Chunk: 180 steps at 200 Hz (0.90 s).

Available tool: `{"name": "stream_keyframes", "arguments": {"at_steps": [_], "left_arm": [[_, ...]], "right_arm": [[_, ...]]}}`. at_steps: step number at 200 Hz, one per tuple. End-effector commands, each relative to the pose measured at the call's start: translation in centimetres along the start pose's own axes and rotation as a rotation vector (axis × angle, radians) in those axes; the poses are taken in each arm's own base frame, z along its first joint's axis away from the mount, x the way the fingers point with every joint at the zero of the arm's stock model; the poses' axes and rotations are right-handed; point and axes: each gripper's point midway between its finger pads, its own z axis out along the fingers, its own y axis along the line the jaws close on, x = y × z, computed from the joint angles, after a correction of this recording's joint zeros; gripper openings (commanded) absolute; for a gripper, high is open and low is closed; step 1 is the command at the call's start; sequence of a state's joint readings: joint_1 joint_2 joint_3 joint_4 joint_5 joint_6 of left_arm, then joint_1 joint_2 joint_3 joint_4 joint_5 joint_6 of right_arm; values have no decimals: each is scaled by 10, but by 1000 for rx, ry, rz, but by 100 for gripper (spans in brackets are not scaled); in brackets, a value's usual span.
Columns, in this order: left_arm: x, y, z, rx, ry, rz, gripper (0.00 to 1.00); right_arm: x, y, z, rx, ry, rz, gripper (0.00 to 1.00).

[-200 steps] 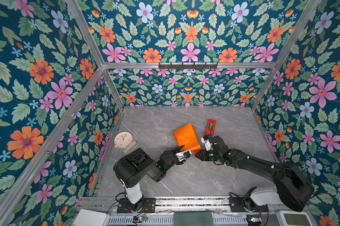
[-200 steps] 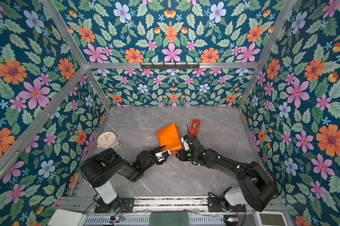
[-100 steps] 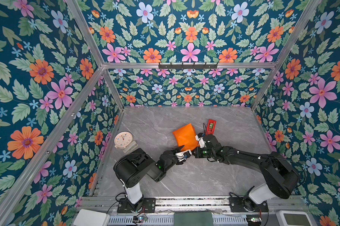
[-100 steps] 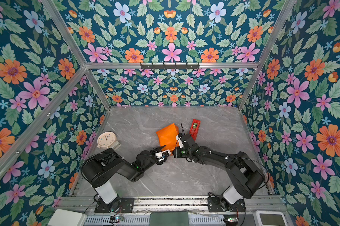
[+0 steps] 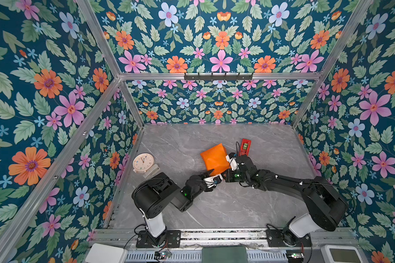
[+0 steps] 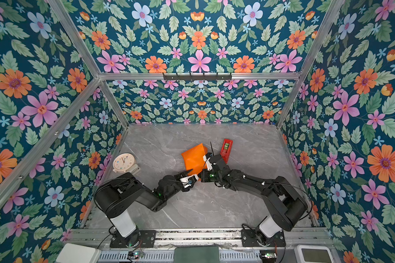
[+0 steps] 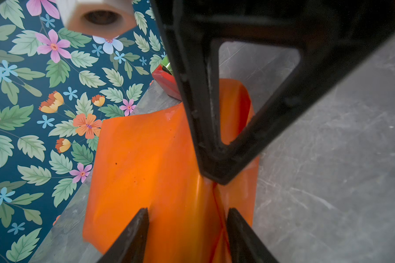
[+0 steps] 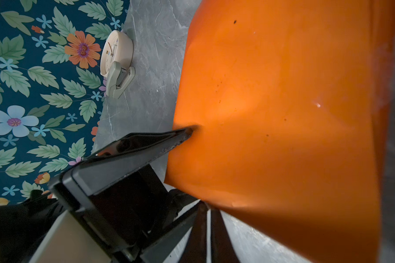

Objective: Wrap a gift box in wrapping paper
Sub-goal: Wrap the gift box with the wrapping paper.

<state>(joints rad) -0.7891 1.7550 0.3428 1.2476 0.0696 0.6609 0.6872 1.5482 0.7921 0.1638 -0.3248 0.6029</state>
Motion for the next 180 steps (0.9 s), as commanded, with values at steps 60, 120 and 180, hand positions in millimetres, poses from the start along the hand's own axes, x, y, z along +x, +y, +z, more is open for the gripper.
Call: {"name": "stream_keyframes", "arguments": {"at_steps": [60, 120, 180], "left_arm": [[11, -15, -1, 65, 39, -7, 57], [10, -15, -1, 67, 37, -9, 57], [9, -14, -2, 66, 35, -10, 57]], "right_arm": [[-14, 11, -9, -15, -44, -28, 9], [18, -12, -11, 17, -6, -32, 9], [-2, -9, 4, 10, -51, -60, 9]]}}
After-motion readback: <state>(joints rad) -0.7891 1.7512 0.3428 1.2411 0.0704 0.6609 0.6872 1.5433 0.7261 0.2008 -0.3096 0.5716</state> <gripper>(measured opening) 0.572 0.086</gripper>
